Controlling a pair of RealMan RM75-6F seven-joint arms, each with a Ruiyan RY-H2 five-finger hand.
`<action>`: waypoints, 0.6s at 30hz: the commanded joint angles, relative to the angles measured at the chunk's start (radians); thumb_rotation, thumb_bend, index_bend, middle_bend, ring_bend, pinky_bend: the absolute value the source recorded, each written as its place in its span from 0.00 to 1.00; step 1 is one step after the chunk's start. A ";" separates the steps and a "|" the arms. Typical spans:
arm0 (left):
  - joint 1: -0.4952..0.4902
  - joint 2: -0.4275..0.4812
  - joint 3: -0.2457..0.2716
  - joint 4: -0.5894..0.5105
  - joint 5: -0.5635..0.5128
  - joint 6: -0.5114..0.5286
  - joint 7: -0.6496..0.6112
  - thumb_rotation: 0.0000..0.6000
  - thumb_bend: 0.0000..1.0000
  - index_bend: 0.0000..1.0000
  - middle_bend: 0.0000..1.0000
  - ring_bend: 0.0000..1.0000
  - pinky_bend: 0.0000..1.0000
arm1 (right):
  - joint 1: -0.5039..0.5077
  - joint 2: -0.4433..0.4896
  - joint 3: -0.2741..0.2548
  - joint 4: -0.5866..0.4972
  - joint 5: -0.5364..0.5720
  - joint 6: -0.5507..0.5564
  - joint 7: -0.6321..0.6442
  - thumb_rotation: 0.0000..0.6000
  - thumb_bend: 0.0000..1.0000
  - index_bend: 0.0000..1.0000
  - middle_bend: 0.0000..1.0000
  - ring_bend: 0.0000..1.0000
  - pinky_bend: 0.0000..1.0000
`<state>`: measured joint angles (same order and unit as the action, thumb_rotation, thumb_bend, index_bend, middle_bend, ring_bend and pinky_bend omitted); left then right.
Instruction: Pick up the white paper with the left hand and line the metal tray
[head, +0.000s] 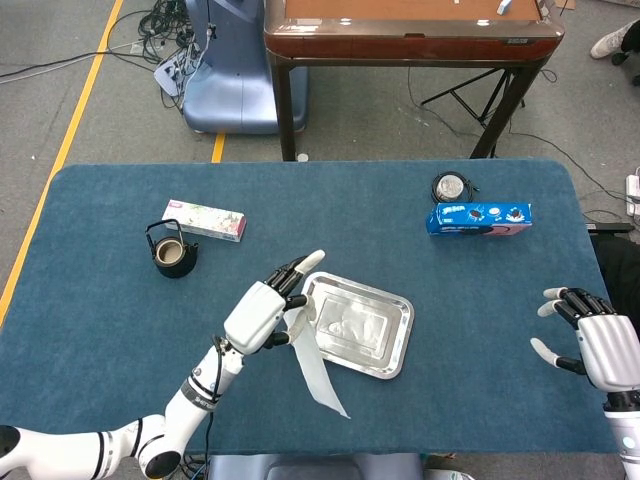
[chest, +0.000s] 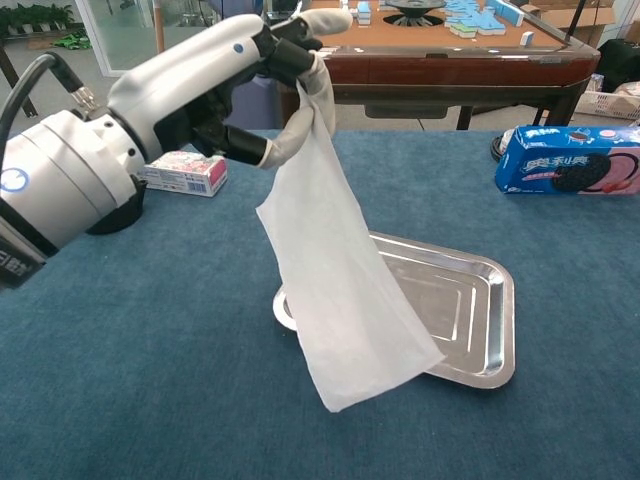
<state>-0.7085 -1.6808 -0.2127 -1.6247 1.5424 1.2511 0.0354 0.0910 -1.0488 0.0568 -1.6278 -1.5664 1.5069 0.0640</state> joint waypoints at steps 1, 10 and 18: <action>0.005 -0.025 -0.012 0.019 -0.011 0.020 0.003 1.00 0.36 0.69 0.00 0.00 0.15 | 0.000 -0.001 0.000 0.000 0.001 -0.001 -0.001 1.00 0.20 0.45 0.32 0.24 0.31; 0.000 -0.088 -0.039 0.065 -0.066 0.026 0.013 1.00 0.35 0.69 0.02 0.00 0.17 | 0.002 -0.003 -0.001 0.001 0.003 -0.008 -0.003 1.00 0.20 0.45 0.32 0.24 0.31; -0.019 -0.130 -0.062 0.147 -0.116 -0.001 0.025 1.00 0.35 0.69 0.02 0.00 0.17 | 0.002 -0.001 0.000 0.001 0.004 -0.006 0.002 1.00 0.20 0.45 0.32 0.24 0.31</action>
<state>-0.7221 -1.8025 -0.2685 -1.4889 1.4347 1.2550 0.0593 0.0929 -1.0494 0.0570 -1.6270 -1.5624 1.5009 0.0657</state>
